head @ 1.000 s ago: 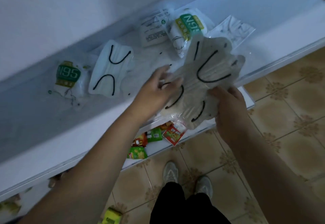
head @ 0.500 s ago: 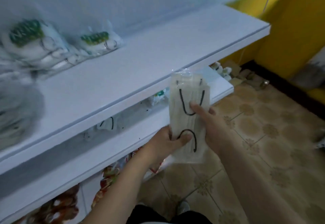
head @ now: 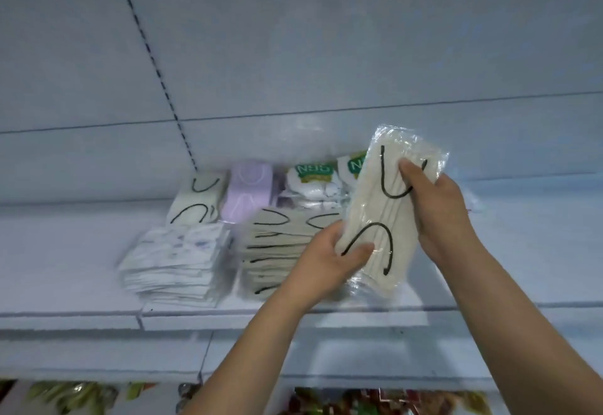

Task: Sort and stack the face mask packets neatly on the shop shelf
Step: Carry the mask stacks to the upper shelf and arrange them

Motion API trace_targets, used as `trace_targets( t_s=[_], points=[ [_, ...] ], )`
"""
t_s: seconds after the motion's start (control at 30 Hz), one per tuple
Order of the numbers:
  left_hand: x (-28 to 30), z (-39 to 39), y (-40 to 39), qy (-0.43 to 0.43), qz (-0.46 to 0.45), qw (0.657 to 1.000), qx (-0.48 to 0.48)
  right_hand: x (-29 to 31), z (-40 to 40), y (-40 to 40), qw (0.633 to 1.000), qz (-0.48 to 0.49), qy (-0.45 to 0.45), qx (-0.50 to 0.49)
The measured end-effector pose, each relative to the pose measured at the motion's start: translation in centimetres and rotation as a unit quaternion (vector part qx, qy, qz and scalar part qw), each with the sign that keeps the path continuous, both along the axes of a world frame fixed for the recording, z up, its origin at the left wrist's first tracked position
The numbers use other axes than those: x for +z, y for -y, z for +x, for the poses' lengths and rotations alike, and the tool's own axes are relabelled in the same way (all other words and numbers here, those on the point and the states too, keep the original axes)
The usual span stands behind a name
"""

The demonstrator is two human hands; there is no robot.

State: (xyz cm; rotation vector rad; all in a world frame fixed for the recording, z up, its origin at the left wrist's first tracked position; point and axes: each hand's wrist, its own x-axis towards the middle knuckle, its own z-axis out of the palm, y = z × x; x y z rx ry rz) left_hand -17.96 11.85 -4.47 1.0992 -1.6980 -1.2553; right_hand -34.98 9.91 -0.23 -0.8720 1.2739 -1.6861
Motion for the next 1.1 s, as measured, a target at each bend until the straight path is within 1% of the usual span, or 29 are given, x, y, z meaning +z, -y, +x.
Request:
trace_targets(
  t_s=[0.1,0.23,0.27,0.33,0.4,0.43,0.47,0.57,0.63,0.67,0.7,0.73,0.77,0.8,0.83,0.87,0.93,1.0,1.1],
  points=[
    [1.6,6.8,2.5,-0.004,-0.010,0.997,0.073,0.9,6.2,4.4,0.999,0.003,0.003,0.039],
    [1.9,13.8,5.1,0.011,0.043,0.995,0.088,1.6,11.6,8.7,0.997,0.022,-0.012,0.066],
    [1.8,14.9,5.9,0.010,0.045,0.994,0.097,1.8,11.9,9.3,0.997,0.024,-0.017,0.068],
    [1.7,16.4,7.7,-0.005,0.037,0.989,0.144,1.8,11.1,9.9,0.996,0.029,-0.062,0.064],
    [1.8,17.1,9.9,-0.030,0.035,0.979,0.198,1.4,9.6,9.3,0.990,0.062,-0.109,0.058],
    [1.8,17.1,10.9,-0.032,0.030,0.977,0.210,0.8,8.7,8.9,0.987,0.086,-0.126,0.051],
    [1.6,16.8,11.9,-0.016,0.019,0.977,0.213,0.2,7.9,8.4,0.983,0.111,-0.140,0.045],
    [0.8,15.8,13.7,0.081,-0.029,0.973,0.212,-1.8,6.4,7.1,0.968,0.179,-0.169,0.048],
    [0.3,15.0,14.0,0.155,-0.052,0.968,0.193,-3.1,5.9,6.9,0.954,0.203,-0.214,0.051],
    [0.1,14.7,13.9,0.224,-0.068,0.956,0.179,-3.8,5.9,6.9,0.944,0.213,-0.247,0.050],
    [-0.2,14.2,14.0,0.312,-0.093,0.931,0.167,-4.4,6.0,7.0,0.930,0.223,-0.287,0.050],
    [-0.4,13.6,14.0,0.396,-0.132,0.896,0.153,-5.0,6.0,7.0,0.914,0.232,-0.327,0.054],
    [-0.6,13.1,14.1,0.446,-0.178,0.866,0.138,-5.4,6.4,7.0,0.898,0.242,-0.363,0.066],
    [-0.6,12.4,14.1,0.465,-0.217,0.852,0.105,-6.0,6.5,7.0,0.885,0.252,-0.385,0.075],
    [-0.7,11.6,14.3,0.470,-0.240,0.848,0.052,-6.4,6.5,7.0,0.879,0.261,-0.391,0.078],
    [-0.7,10.9,14.4,0.475,-0.242,0.846,-0.011,-6.7,6.5,7.0,0.879,0.272,-0.383,0.081],
    [-0.9,10.2,14.5,0.485,-0.195,0.845,-0.111,-7.0,6.2,6.8,0.888,0.282,-0.351,0.091],
    [-1.1,10.1,14.6,0.496,-0.173,0.839,-0.142,-7.1,5.9,6.5,0.902,0.272,-0.325,0.080],
    [-0.6,10.2,14.3,0.513,-0.188,0.822,-0.161,-7.1,5.9,5.8,0.921,0.232,-0.308,0.062]
  ],
)
